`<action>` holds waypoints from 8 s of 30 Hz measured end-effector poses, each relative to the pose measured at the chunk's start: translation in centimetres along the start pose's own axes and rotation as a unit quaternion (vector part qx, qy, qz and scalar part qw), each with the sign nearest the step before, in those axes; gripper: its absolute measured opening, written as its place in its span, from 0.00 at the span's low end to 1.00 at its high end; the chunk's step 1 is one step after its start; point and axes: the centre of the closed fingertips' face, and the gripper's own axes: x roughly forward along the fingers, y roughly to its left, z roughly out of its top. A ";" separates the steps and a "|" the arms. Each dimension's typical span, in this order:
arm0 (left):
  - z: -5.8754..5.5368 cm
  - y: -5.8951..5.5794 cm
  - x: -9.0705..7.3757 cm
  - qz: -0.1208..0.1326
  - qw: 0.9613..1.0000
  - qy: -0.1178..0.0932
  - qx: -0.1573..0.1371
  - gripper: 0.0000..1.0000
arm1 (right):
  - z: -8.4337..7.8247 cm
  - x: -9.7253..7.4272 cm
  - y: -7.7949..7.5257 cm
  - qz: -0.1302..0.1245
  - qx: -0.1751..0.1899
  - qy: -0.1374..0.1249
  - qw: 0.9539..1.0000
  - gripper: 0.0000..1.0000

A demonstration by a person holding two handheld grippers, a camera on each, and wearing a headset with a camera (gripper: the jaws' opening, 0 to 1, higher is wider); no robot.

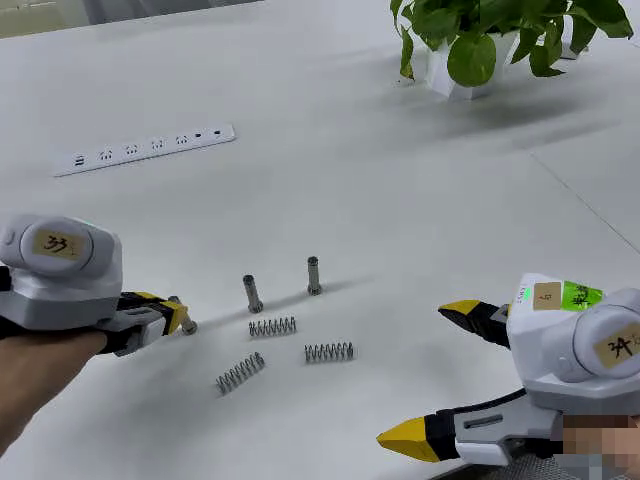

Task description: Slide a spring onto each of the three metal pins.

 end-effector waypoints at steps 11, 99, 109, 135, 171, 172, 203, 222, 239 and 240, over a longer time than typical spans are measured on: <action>0.0 0.0 -0.1 0.002 1.000 -0.008 0.002 0.08 | 0.0 0.0 0.0 0.001 -0.002 0.002 1.000 0.94; -3.6 -5.4 -4.2 -0.058 0.987 -0.141 0.041 0.93 | 1.2 -0.3 -1.1 -0.004 -0.037 0.011 0.999 0.95; -4.8 -6.2 -3.0 -0.070 0.989 -0.111 0.064 0.74 | 0.7 -0.2 -0.7 0.000 -0.036 0.019 0.999 0.95; -4.5 -7.4 -0.6 -0.109 0.985 -0.055 0.120 0.23 | 0.1 -0.4 -0.3 -0.005 -0.018 0.016 1.000 0.95; -5.5 -7.8 1.0 -0.112 0.965 0.064 0.226 0.11 | -0.4 -0.3 -0.2 -0.006 -0.010 0.014 1.000 0.95; -5.5 -7.8 1.0 -0.112 0.965 0.068 0.227 0.11 | -0.4 -0.3 -0.2 -0.006 -0.012 0.015 1.000 0.95; -4.8 -8.6 -0.9 -0.102 0.990 -0.044 0.090 0.10 | -0.4 -0.3 0.2 0.001 -0.015 0.015 1.000 0.93; -2.5 -15.1 -3.9 -0.205 0.958 -0.112 0.168 0.10 | 4.4 1.1 1.4 0.089 -0.051 -0.006 0.995 0.77; -1.7 -17.7 -5.0 -0.243 0.940 -0.128 0.201 0.10 | 5.4 0.4 5.2 0.240 -0.064 -0.010 0.969 0.32; -1.6 -17.8 -5.1 -0.246 0.939 -0.131 0.201 0.10 | 5.4 0.3 5.5 0.250 -0.065 -0.009 0.966 0.30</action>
